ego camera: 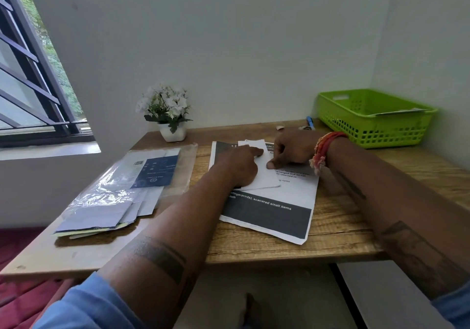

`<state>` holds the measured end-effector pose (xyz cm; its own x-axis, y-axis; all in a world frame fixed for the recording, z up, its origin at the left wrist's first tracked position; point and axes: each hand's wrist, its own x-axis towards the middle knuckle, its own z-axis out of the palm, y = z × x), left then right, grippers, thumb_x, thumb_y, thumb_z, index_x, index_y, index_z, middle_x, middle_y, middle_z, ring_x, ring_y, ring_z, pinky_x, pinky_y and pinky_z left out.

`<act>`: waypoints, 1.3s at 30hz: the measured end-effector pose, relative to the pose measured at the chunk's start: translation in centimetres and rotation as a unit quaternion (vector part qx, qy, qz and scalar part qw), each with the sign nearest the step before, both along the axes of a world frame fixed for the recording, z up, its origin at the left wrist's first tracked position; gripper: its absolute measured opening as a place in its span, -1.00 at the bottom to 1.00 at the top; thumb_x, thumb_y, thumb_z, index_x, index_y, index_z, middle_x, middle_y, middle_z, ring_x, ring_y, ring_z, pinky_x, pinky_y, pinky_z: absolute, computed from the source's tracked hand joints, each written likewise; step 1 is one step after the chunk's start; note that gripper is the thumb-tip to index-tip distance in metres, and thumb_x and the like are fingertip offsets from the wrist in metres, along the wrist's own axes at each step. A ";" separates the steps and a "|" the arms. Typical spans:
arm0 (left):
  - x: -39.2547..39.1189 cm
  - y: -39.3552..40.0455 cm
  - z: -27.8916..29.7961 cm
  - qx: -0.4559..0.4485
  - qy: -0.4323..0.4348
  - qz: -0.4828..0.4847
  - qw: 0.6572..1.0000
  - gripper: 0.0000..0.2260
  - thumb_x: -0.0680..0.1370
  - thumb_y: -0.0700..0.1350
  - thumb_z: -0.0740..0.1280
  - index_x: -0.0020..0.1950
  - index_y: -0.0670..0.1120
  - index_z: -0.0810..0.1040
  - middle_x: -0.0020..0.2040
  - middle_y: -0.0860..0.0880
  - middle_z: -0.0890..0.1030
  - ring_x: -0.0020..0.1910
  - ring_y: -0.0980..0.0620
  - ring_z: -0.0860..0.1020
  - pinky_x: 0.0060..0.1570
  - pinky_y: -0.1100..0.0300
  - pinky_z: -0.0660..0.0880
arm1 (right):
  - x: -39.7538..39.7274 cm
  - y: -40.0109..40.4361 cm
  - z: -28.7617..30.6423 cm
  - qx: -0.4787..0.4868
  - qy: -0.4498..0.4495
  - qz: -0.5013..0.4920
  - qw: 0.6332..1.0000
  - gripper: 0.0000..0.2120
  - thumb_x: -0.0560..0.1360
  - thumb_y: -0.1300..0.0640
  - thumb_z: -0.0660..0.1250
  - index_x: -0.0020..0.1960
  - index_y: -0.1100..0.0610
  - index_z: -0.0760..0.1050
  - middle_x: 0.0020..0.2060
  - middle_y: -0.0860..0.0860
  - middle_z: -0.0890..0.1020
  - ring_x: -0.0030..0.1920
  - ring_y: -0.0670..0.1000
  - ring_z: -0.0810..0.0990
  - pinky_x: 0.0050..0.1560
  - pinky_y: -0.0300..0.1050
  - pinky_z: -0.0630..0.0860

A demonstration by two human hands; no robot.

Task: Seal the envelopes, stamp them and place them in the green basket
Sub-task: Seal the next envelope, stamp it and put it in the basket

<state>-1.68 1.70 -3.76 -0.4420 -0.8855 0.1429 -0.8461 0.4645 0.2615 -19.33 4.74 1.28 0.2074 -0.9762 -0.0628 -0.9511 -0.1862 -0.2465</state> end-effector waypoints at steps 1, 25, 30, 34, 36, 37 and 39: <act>0.0 0.0 0.0 -0.002 0.001 -0.001 1.000 -0.51 0.62 -0.19 0.09 0.54 0.11 0.36 0.56 -0.05 0.33 0.51 -0.12 0.32 0.49 -0.02 0.27 | 0.0 0.4 0.1 0.006 0.005 0.000 1.000 -0.63 0.43 -0.23 0.45 -0.17 0.10 0.61 -0.37 -0.06 0.55 -0.34 -0.08 0.45 -0.28 -0.20 0.37; 0.1 -0.6 -0.4 -0.019 -0.013 -0.002 1.000 -0.50 0.60 -0.19 0.11 0.53 0.14 0.36 0.56 -0.03 0.34 0.52 -0.12 0.30 0.48 -0.02 0.27 | -1.3 3.6 0.1 -0.029 -0.122 0.022 0.992 -0.87 0.54 0.00 0.41 0.07 -0.11 0.67 -0.22 -0.14 0.65 -0.34 -0.26 0.55 -0.18 -0.32 0.44; 0.1 -0.8 -0.6 -0.014 -0.011 -0.005 1.000 -0.49 0.60 -0.18 0.11 0.54 0.12 0.35 0.56 -0.03 0.33 0.52 -0.12 0.30 0.49 -0.04 0.26 | -0.1 2.6 -0.6 -0.081 0.004 0.020 0.997 -0.65 0.61 0.16 0.21 0.26 -0.16 0.61 0.16 -0.06 0.64 -0.18 -0.16 0.54 -0.17 -0.39 0.36; 0.1 -1.0 -0.5 -0.002 -0.017 -0.006 1.000 -0.47 0.59 -0.20 0.12 0.55 0.10 0.33 0.57 -0.02 0.32 0.53 -0.12 0.29 0.50 -0.03 0.25 | 0.3 2.4 -0.5 -0.088 0.004 -0.003 0.996 -0.61 0.61 0.22 0.17 0.31 -0.08 0.58 -0.15 -0.18 0.62 -0.38 -0.24 0.35 -0.38 -0.55 0.29; 0.0 -1.0 -0.6 0.002 -0.026 -0.003 1.000 -0.46 0.58 -0.20 0.11 0.56 0.11 0.32 0.57 -0.02 0.32 0.52 -0.14 0.30 0.49 -0.04 0.26 | 0.2 2.2 -0.6 -0.095 0.008 -0.011 0.995 -0.60 0.61 0.22 0.15 0.34 -0.08 0.56 -0.03 -0.10 0.68 -0.38 -0.25 0.34 -0.39 -0.51 0.27; 0.0 -1.1 -0.6 0.002 -0.029 -0.001 1.000 -0.46 0.57 -0.19 0.11 0.56 0.11 0.31 0.56 -0.02 0.32 0.52 -0.15 0.30 0.48 -0.05 0.27 | 0.2 2.0 -0.7 -0.097 0.013 -0.016 0.995 -0.59 0.61 0.22 0.15 0.35 -0.08 0.55 0.11 -0.02 0.68 -0.36 -0.24 0.35 -0.36 -0.49 0.25; 0.0 -1.1 -0.6 0.004 -0.032 0.002 0.999 -0.46 0.57 -0.18 0.11 0.56 0.13 0.31 0.56 -0.03 0.32 0.51 -0.16 0.31 0.48 -0.06 0.28 | 0.0 1.5 -0.9 -0.099 0.026 -0.019 0.995 -0.57 0.61 0.22 0.14 0.37 -0.09 0.52 0.28 0.02 0.60 -0.18 -0.15 0.51 -0.15 -0.39 0.31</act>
<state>-1.70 0.57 -4.32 -0.4465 -0.8883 0.1076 -0.8629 0.4592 0.2111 -19.36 6.27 0.33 0.1710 -0.9778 0.1212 -0.9690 -0.1892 -0.1591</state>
